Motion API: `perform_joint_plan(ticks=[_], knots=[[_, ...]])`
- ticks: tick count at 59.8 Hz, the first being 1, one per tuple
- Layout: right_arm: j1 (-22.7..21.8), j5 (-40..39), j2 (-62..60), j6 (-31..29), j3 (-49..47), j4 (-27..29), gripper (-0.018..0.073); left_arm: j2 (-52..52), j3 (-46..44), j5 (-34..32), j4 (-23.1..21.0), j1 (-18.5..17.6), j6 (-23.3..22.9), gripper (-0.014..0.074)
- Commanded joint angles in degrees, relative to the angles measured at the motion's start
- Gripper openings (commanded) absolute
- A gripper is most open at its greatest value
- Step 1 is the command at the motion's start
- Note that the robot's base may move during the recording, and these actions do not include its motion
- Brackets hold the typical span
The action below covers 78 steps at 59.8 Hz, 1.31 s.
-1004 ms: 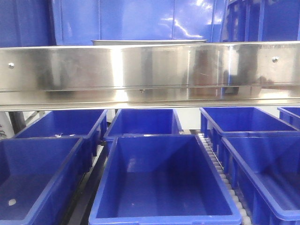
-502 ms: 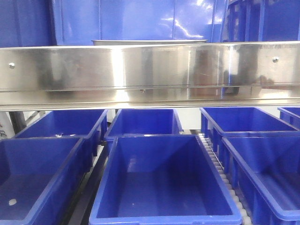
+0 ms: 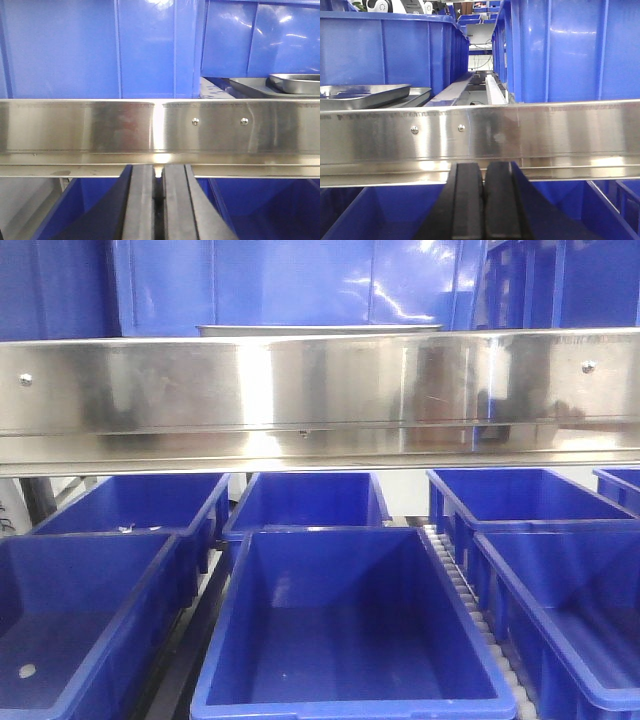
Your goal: Stack silver trays without gaps
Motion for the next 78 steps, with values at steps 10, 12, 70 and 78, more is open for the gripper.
perform_joint_plan(ticks=[10,12,70,78], knots=[[-0.36,-1.25,-0.33,-0.18,-0.02,0.05,-0.0081,-0.22,-0.14,-1.16,-0.37,0.22,-0.31,-0.0006],[-0.36,-1.25,-0.33,-0.18,-0.02,0.05,-0.0081,-0.22,-0.14,-1.16,-0.37,0.22,-0.31,-0.0006],[-0.36,-1.25,-0.33,-0.18,-0.02,0.05,-0.0081,-0.22,-0.14,-1.16,-0.37,0.22,-0.31,-0.0006],[-0.36,-1.25,-0.33,-0.18,-0.02,0.05,-0.0081,-0.22,-0.14,-1.16,-0.37,0.22,-0.31,-0.0006]])
